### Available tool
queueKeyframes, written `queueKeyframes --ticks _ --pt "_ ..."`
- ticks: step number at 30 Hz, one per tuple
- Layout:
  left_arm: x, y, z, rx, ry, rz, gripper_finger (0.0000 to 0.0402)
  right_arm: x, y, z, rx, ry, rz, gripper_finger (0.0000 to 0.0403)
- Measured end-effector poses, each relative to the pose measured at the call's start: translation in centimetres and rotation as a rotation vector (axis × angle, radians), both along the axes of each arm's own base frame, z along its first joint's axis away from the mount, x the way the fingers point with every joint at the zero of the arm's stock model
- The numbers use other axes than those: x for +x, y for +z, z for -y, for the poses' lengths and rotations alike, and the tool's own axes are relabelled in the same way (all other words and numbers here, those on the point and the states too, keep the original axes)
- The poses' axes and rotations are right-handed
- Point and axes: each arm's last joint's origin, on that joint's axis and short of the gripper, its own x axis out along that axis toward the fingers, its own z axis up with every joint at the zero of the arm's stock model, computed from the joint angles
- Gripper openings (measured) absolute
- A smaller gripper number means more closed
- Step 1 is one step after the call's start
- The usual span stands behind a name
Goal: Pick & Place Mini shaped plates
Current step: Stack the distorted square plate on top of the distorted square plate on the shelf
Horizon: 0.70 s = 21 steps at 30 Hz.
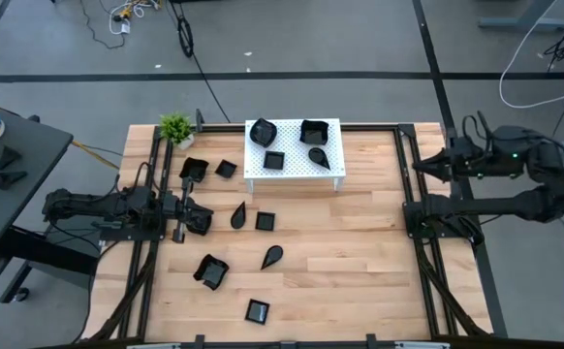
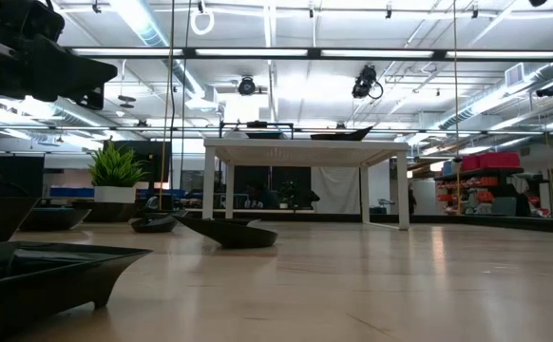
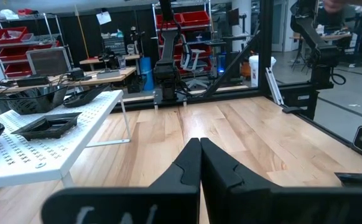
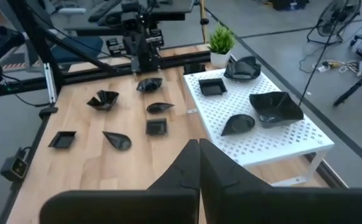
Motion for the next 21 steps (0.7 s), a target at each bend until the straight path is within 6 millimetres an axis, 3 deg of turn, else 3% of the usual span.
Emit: queueKeyframes --ticks 21 --pt "0.0 0.0 0.0 0.0 0.0 0.0 0.0003 -1.1 1.2 -0.2 -0.082 0.031 0.011 0.0019"
